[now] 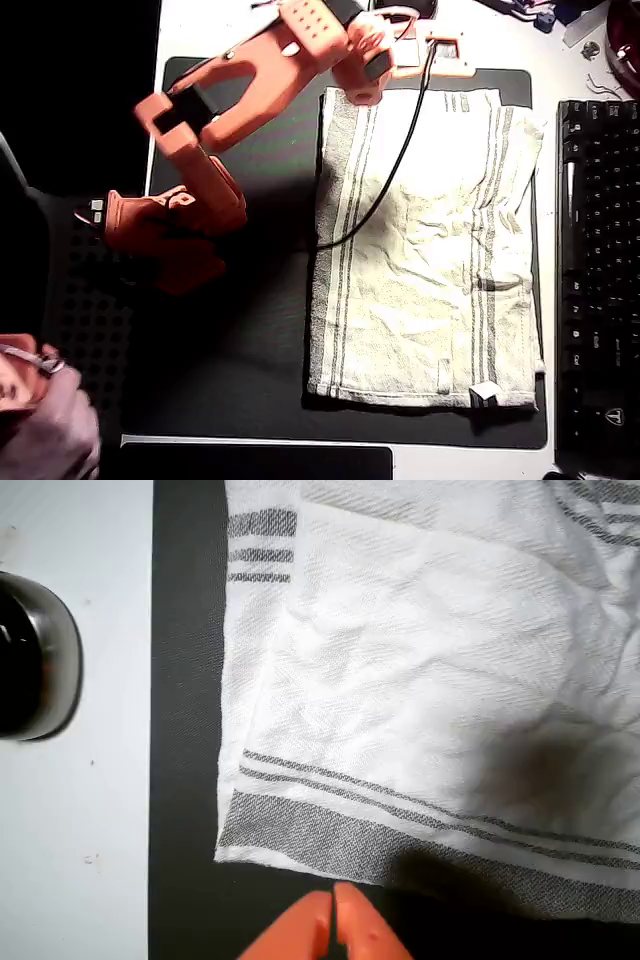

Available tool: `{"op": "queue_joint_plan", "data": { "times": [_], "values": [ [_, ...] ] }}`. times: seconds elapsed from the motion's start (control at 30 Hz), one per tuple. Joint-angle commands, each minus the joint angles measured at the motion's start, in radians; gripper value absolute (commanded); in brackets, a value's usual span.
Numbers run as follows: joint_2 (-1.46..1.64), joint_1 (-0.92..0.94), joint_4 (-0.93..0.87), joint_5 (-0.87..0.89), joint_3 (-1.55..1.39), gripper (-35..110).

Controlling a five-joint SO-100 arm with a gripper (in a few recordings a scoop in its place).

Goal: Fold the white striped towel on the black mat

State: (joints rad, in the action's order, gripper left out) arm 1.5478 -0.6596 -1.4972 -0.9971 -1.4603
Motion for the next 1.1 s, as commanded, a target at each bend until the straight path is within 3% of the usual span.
{"op": "queue_joint_plan", "data": {
  "times": [0.0, 0.7, 1.07],
  "values": [
    [-0.074, -0.02, 0.012, 0.003, 0.11, 0],
    [-0.621, -0.049, 0.012, 0.06, 0.574, 9],
    [-0.738, -0.051, 0.015, 0.057, 0.663, 10]
  ]
}}
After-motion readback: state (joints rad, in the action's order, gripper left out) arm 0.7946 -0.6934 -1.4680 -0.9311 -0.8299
